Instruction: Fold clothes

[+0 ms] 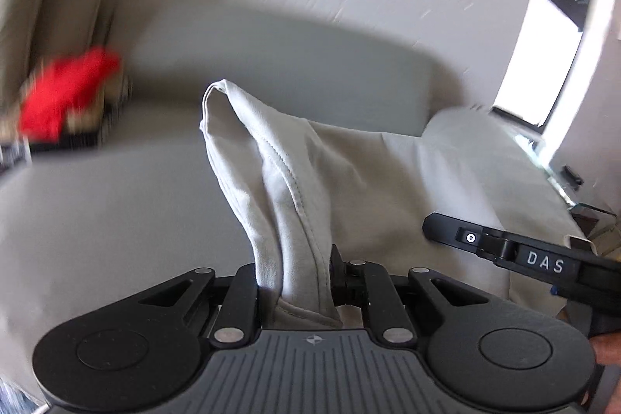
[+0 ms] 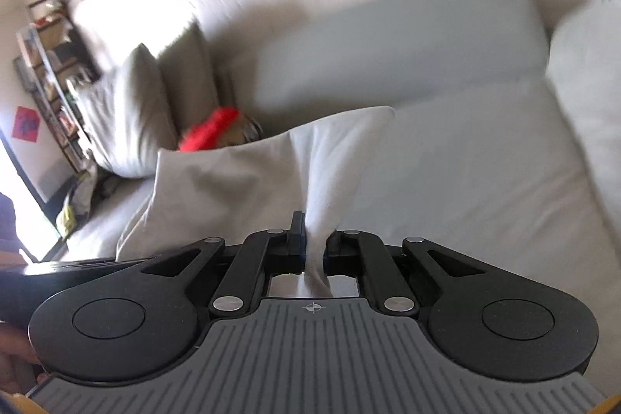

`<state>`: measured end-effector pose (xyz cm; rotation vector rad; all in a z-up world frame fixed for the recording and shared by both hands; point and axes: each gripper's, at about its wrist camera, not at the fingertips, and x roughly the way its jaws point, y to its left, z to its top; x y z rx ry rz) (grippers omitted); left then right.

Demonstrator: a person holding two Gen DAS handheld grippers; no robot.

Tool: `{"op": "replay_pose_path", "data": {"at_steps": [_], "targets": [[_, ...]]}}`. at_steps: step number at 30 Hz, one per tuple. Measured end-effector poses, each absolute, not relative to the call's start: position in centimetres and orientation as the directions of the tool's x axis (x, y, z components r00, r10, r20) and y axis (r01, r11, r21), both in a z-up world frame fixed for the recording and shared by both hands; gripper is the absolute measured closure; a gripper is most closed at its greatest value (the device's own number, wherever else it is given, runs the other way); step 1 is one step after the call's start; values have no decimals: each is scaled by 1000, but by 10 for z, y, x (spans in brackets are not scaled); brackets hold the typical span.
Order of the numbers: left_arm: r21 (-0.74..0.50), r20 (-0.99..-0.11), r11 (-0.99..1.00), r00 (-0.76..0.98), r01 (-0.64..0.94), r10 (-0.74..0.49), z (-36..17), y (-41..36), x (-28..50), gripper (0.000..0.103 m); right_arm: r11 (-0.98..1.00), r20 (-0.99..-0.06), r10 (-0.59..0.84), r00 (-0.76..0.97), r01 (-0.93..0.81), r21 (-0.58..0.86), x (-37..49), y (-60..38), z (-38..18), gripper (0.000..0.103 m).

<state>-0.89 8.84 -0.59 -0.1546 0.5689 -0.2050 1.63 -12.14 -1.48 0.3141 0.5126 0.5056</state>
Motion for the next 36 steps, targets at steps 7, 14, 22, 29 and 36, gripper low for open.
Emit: {"op": "replay_pose_path", "data": {"at_steps": [7,14,22,29,36], "targets": [[-148,-295,934,887,326,-356,61,51,-76,91,828,-178,489,854,-389,405,-77,-179,55,96],[-247,-272,756,706,606,-654,115,-14,-76,91,879,-93,302,949,-240,413,-154,-273,112,96],[-367,-421,578,424,729,-802,86,-148,-11,91,913,-285,31,958,89,398,-152,-370,94,96],[-496,-569,568,249,657,-784,19,-235,89,91,851,-424,-43,905,256,460,-85,-444,25,96],[-520,-592,556,195,648,-782,-7,-285,157,91,756,-437,-123,891,370,540,-24,-498,-11,96]]}}
